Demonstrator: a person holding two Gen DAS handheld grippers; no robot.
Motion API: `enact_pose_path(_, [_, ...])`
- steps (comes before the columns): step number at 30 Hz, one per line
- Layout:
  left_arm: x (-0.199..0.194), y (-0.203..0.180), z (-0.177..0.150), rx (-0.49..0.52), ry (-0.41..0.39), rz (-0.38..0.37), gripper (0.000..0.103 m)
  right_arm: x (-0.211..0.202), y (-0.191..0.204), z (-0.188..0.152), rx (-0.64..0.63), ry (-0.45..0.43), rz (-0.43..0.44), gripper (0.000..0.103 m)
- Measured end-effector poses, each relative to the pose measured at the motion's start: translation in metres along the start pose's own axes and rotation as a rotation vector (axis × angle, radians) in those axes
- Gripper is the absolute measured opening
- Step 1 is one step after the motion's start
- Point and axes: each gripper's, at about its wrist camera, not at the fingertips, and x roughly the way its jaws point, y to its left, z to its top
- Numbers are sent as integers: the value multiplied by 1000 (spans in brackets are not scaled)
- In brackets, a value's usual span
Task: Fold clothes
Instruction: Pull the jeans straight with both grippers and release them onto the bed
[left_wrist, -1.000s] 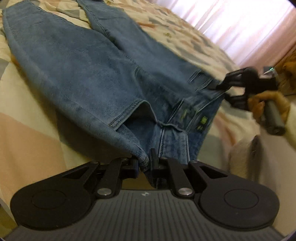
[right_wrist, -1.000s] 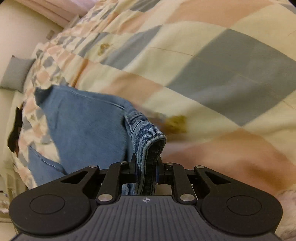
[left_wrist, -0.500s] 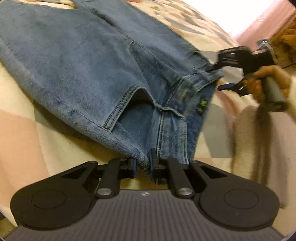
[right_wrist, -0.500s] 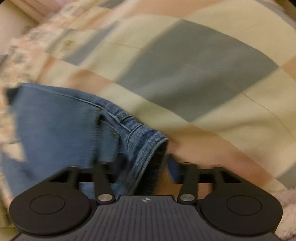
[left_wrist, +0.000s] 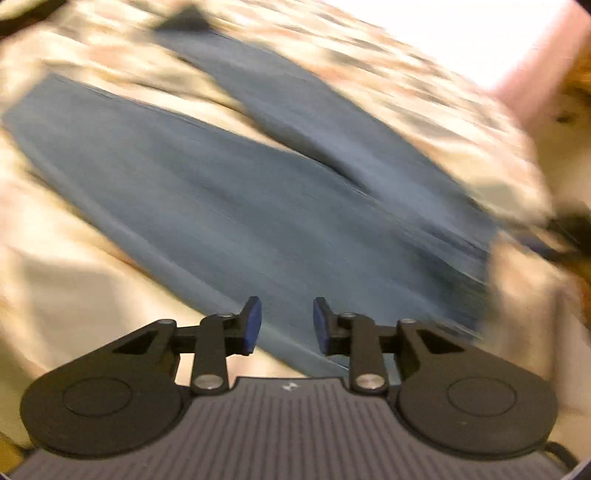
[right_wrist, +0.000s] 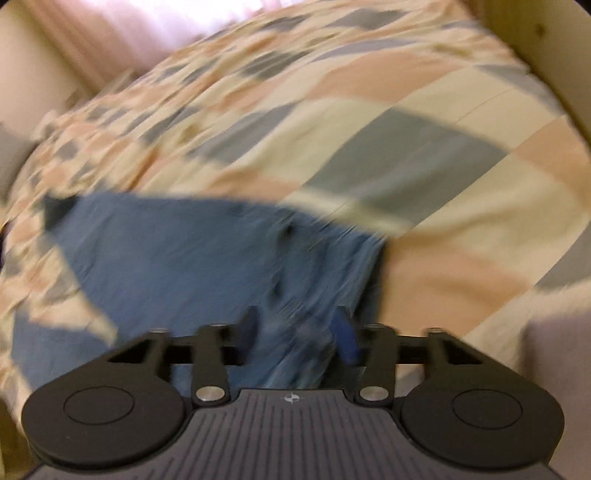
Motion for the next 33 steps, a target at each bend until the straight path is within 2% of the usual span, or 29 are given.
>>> enact_pose_path(3, [20, 71, 59, 72, -21, 149, 22, -2, 31, -32, -26, 24, -3, 26])
enact_pose_path(6, [51, 131, 109, 145, -43, 180, 23, 2, 67, -73, -4, 25, -74, 26])
enact_pose_path(9, [97, 182, 163, 251, -26, 185, 23, 17, 91, -116, 122, 23, -157, 27])
enact_pose_path(12, [133, 227, 195, 373, -1, 215, 24, 29, 107, -161, 255, -10, -305, 29])
enact_pose_path(13, [145, 242, 203, 400, 18, 238, 24, 33, 109, -172, 286, 15, -366, 31])
enact_pose_path(16, [166, 289, 226, 404, 88, 341, 26, 39, 113, -201, 383, 69, -529, 30])
enact_pose_path(19, [154, 313, 232, 354, 107, 359, 24, 19, 132, -205, 421, 1, -542, 30])
enact_pose_path(22, [137, 304, 215, 385, 115, 316, 29, 6, 155, -205, 399, -70, -471, 40])
enact_pose_path(23, [137, 299, 208, 397, 130, 314, 29, 9, 161, -206, 384, -68, -473, 45])
enact_pose_path(27, [119, 270, 182, 397, 182, 351, 28, 36, 157, -219, 387, 40, -519, 42])
enact_pose_path(29, [90, 247, 174, 422, 158, 322, 29, 23, 162, -218, 408, 7, -508, 42])
enact_pose_path(31, [49, 217, 166, 455, 125, 291, 30, -5, 176, -215, 398, -60, -462, 42])
enact_pose_path(33, [10, 190, 163, 461, 97, 222, 38, -38, 196, -210, 355, -101, -422, 44])
